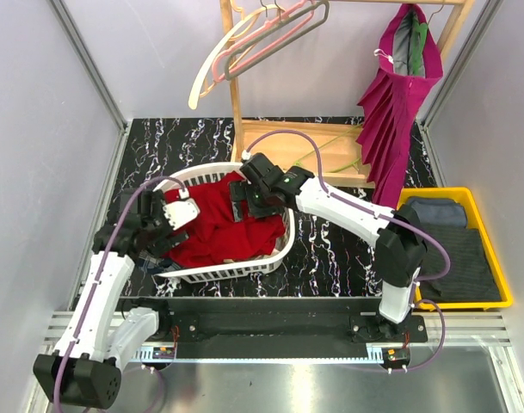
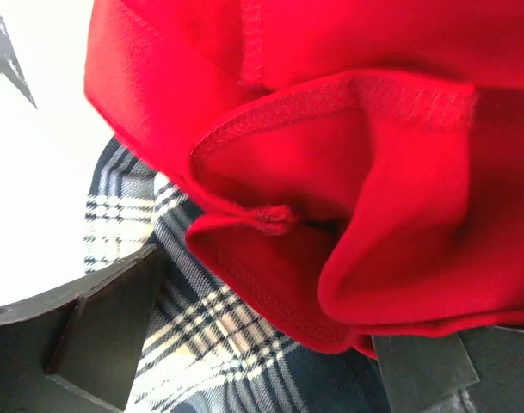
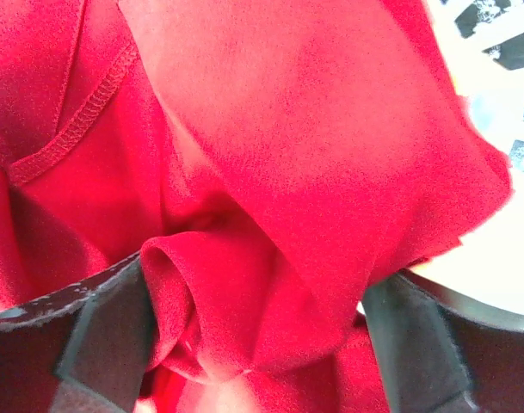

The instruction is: Remove the skirt from the hanger

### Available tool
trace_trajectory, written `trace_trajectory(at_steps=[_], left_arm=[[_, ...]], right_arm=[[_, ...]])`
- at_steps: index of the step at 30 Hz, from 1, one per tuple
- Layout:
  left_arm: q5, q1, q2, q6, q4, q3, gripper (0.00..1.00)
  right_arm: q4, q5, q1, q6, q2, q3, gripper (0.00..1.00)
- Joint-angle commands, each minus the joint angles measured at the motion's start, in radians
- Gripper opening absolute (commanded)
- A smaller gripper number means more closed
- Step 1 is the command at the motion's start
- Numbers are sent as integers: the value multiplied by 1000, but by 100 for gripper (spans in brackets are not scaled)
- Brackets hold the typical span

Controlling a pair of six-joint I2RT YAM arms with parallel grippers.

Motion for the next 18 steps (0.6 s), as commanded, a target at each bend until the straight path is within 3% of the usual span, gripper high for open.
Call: trace_trajectory(at_steps=[1,6,8,9,14,15,17,18], left_arm=[[26,19,9,-131,-68,243,99],[184,19,35,-398,-53,512,99],[223,19,26,-453,-36,584,99],[255,19,21,-492,-30,615,99],[313,19,0,-530,-16,656,99],[310,19,0,-532,-16,659,99],[307,19,-8,-530,-15,655,99],[309,19,-16,-532,-12,646,99]], right_arm=[[-124,183,-15,-59,-73,85,100],[-187,273,-96,38,-205,89,100],[-191,250,-138,30,-255,91,100],[-188,165,-151,-31,-268,100,100],[-118,175,-201,-118,-331,34,100],[-124,238,-219,-113,-323,42,100],[-130,286,-263,-81,-277,55,93],[-136,288,-350,-57,-248,68,89]])
